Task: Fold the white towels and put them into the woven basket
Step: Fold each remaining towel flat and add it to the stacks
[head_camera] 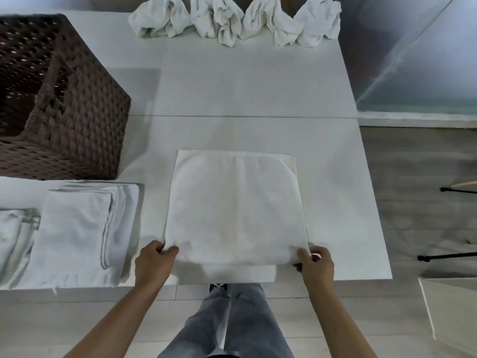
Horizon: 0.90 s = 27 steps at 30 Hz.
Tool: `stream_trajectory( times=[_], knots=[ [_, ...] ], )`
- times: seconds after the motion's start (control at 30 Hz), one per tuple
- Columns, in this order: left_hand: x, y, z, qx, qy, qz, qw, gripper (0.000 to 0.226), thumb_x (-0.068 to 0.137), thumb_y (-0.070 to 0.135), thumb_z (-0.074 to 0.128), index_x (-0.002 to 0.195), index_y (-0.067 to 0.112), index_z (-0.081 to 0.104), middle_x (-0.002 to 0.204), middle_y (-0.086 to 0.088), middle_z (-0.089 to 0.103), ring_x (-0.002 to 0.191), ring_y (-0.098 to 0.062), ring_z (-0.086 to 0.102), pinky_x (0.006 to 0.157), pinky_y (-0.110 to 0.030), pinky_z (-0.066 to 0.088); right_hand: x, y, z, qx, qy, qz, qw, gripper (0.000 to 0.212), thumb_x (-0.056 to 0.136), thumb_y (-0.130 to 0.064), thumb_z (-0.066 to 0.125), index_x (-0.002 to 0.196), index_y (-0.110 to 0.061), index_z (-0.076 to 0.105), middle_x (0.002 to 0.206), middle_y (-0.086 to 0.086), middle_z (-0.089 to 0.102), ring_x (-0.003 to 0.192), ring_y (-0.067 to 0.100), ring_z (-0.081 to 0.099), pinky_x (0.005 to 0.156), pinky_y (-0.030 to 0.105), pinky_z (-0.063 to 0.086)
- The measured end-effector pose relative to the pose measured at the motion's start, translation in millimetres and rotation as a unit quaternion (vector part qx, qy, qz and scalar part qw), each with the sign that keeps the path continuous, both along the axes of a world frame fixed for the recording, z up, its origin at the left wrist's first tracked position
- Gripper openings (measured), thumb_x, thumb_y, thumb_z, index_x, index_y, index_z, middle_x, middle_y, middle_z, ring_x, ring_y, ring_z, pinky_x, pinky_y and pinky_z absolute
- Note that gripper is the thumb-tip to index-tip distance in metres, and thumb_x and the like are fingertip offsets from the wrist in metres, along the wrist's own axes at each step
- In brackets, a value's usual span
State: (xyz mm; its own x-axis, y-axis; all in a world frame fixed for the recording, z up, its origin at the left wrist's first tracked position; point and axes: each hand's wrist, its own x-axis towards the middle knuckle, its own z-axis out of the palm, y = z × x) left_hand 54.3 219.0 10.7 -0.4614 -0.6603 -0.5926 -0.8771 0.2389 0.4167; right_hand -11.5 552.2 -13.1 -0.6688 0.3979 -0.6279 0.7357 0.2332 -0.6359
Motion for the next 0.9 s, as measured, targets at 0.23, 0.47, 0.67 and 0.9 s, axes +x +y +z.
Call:
stream_trajectory(
  times=[0.23, 0.47, 0.67, 0.9],
  knots=[
    [7.0, 4.6, 11.5, 0.078, 0.099, 0.068, 0.990, 0.027, 0.088, 0.019, 0.070, 0.112, 0.022, 0.057, 0.093, -0.009, 0.070, 0.079, -0.028, 0.070, 0.079, -0.046, 0.056, -13.3, 14.3, 27.7, -0.141, 0.046, -0.066, 0.987, 0.037, 0.094, -0.013, 0.072, 0.123, -0.034, 0.065, 0.087, 0.012, 0.067, 0.068, 0.024, 0.062, 0.078, 0.039, 0.059],
    [-42.3, -10.9, 46.4, 0.199, 0.232, 0.166, 0.938, 0.015, 0.093, 0.005, 0.063, 0.092, 0.015, 0.074, 0.100, -0.011, 0.069, 0.072, -0.022, 0.065, 0.072, -0.032, 0.056, -74.7, 10.5, 62.8, -0.300, 0.093, -0.112, 0.943, 0.033, 0.078, -0.025, 0.082, 0.105, -0.011, 0.071, 0.086, 0.005, 0.068, 0.075, 0.018, 0.064, 0.074, 0.027, 0.057],
    [-88.0, -25.4, 55.1, 0.242, 0.262, 0.046, 0.933, 0.029, 0.089, 0.005, 0.072, 0.114, 0.019, 0.068, 0.098, -0.002, 0.077, 0.079, -0.011, 0.068, 0.072, -0.026, 0.055, -138.2, -3.1, 64.5, -0.229, 0.125, -0.024, 0.965, 0.037, 0.089, -0.014, 0.077, 0.125, -0.009, 0.068, 0.108, 0.003, 0.078, 0.097, 0.016, 0.074, 0.087, 0.030, 0.056],
    [-144.9, -28.4, 38.7, 0.106, 0.278, 0.071, 0.952, 0.010, 0.098, 0.022, 0.065, 0.100, 0.012, 0.065, 0.068, 0.002, 0.074, 0.049, -0.011, 0.058, 0.056, -0.025, 0.050, -201.8, -27.2, 52.0, -0.121, 0.144, 0.016, 0.982, 0.007, 0.094, -0.020, 0.072, 0.100, -0.021, 0.068, 0.080, 0.001, 0.079, 0.068, 0.016, 0.073, 0.075, 0.032, 0.059]
  ],
)
